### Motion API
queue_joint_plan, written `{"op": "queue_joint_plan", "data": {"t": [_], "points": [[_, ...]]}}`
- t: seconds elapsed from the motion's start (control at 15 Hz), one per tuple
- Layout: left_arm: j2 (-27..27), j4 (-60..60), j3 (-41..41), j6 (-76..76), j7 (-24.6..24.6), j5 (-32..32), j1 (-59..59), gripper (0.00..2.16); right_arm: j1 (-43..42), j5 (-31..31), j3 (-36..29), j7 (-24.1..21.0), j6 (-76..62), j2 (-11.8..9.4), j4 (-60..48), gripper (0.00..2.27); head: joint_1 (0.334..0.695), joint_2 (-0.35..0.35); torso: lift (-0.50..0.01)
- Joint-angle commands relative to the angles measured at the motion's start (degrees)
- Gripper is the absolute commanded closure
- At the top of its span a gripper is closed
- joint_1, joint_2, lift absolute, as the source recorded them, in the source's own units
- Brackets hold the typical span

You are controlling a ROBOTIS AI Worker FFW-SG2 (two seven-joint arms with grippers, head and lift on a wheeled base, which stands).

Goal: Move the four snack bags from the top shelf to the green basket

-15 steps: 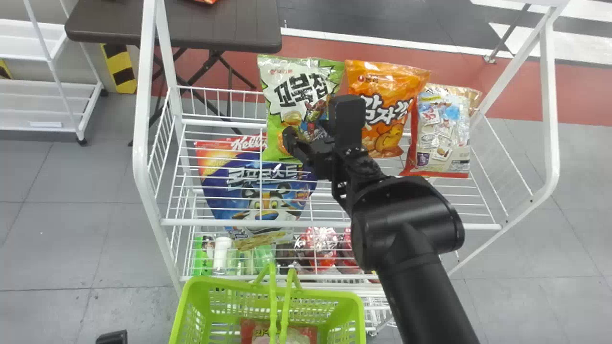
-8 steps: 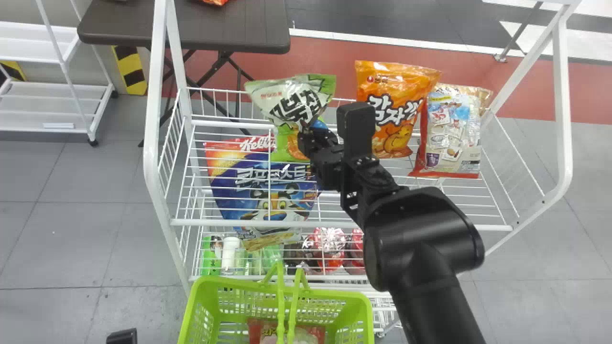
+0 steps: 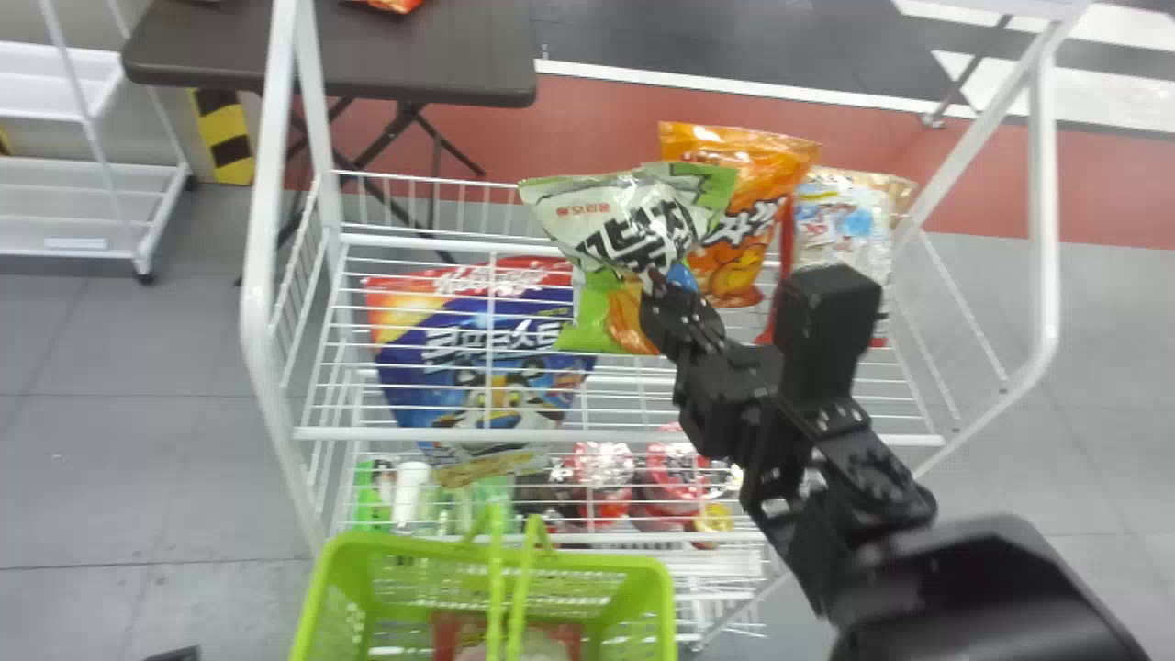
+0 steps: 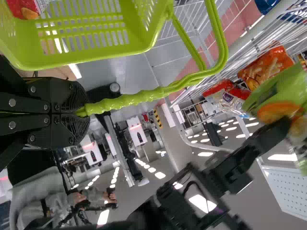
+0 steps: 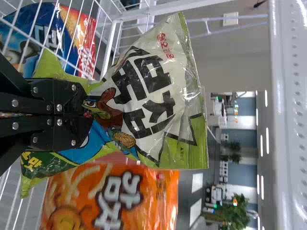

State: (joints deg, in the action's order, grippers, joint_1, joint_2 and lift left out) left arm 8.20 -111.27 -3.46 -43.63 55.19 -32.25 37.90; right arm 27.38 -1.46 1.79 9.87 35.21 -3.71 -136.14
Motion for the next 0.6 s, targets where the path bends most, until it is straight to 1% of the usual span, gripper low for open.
{"op": "queue_joint_plan", "data": {"t": [0.0,0.07,0.13,0.2,0.27,0.4,0.47,0.53], "points": [[-0.2,-0.4,0.2,0.1,-0.1,0.3,0.2,1.78,9.5,0.7,-3.8,1.6,0.8,0.0,-6.5,2.19,0.695,-0.301,0.0],[-0.5,-0.7,0.3,0.1,-0.2,0.4,0.2,1.78,13.3,1.7,-6.1,2.9,0.8,0.8,-7.7,2.19,0.695,-0.33,0.0],[-0.6,-0.8,0.4,0.1,-0.2,0.5,0.2,1.78,15.6,1.8,-7.5,3.2,0.6,0.9,-8.0,2.19,0.695,-0.35,0.0],[-0.7,-0.8,0.4,0.1,-0.2,0.5,0.2,1.78,17.4,2.0,-8.9,4.1,1.1,1.0,-7.7,2.19,0.695,-0.35,0.0],[-0.9,-0.8,0.5,0.3,-0.3,0.6,0.3,1.78,18.9,4.4,-10.9,5.9,2.5,1.5,-6.9,2.19,0.695,-0.35,0.0],[-1.4,-0.6,0.6,2.5,-0.3,0.6,1.1,1.78,18.9,11.2,-15.2,10.2,10.5,1.7,-4.4,2.19,0.695,-0.35,0.0],[-1.7,-0.5,0.6,4.3,-0.4,0.6,1.7,1.78,18.8,12.5,-15.6,11.5,13.6,1.7,-2.7,2.19,0.695,-0.35,0.0],[-2.1,-0.4,0.6,4.5,-0.5,0.7,1.7,1.78,18.7,12.5,-15.1,11.8,15.4,1.7,-1.3,2.19,0.695,-0.35,0.0]]}}
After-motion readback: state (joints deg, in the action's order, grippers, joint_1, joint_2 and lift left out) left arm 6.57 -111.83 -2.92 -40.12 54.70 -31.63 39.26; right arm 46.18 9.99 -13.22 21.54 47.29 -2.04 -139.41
